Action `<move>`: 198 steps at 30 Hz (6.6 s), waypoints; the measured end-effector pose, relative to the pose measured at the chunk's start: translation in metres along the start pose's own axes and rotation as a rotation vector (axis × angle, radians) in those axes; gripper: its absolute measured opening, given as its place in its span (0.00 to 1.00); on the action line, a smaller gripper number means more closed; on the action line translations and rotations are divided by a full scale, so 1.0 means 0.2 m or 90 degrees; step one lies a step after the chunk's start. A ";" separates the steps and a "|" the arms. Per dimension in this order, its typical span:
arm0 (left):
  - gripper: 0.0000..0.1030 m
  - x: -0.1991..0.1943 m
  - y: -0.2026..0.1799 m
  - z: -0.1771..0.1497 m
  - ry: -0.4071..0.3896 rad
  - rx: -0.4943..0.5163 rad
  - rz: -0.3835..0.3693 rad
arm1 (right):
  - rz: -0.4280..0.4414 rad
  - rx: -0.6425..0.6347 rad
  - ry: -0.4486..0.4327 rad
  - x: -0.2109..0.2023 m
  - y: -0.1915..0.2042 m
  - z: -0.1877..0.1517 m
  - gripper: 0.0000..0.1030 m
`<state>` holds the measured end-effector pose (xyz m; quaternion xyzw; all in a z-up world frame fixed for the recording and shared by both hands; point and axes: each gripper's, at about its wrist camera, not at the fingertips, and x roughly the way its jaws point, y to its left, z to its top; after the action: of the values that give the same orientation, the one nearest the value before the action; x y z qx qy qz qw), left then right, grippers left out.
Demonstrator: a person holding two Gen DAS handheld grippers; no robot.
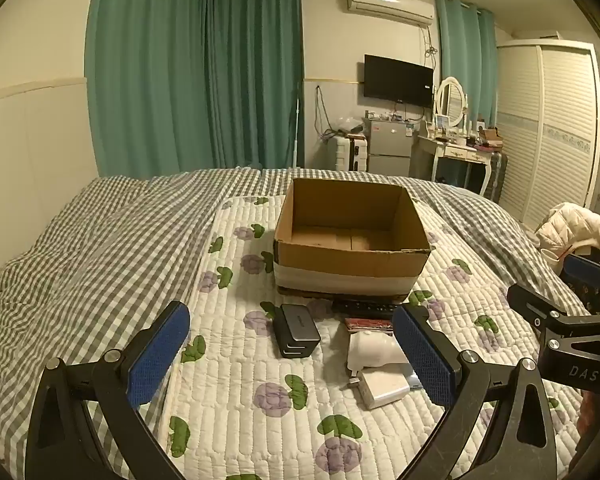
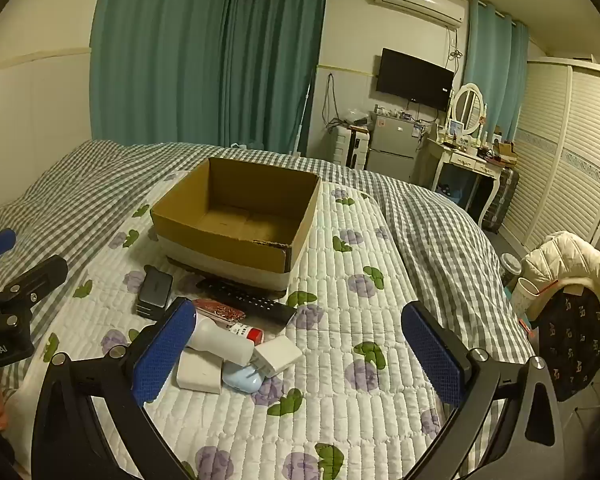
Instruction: Organize rigid objects
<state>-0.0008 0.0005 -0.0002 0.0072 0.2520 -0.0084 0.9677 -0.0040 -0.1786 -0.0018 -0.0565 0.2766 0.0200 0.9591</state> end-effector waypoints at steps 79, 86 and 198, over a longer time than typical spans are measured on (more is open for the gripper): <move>1.00 0.02 0.01 -0.01 0.009 0.002 0.007 | 0.005 0.002 0.005 0.01 -0.01 -0.01 1.00; 1.00 0.02 -0.01 0.02 0.003 -0.006 0.006 | 0.003 0.000 -0.018 -0.03 -0.01 0.01 1.00; 0.49 1.28 -0.19 0.49 0.140 0.063 -0.104 | 0.124 0.018 0.129 1.13 -0.06 0.68 0.51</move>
<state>0.2694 -0.0427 -0.0394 0.0352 0.3559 -0.0987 0.9286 0.2604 -0.1732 -0.0069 -0.0175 0.3766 0.1034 0.9204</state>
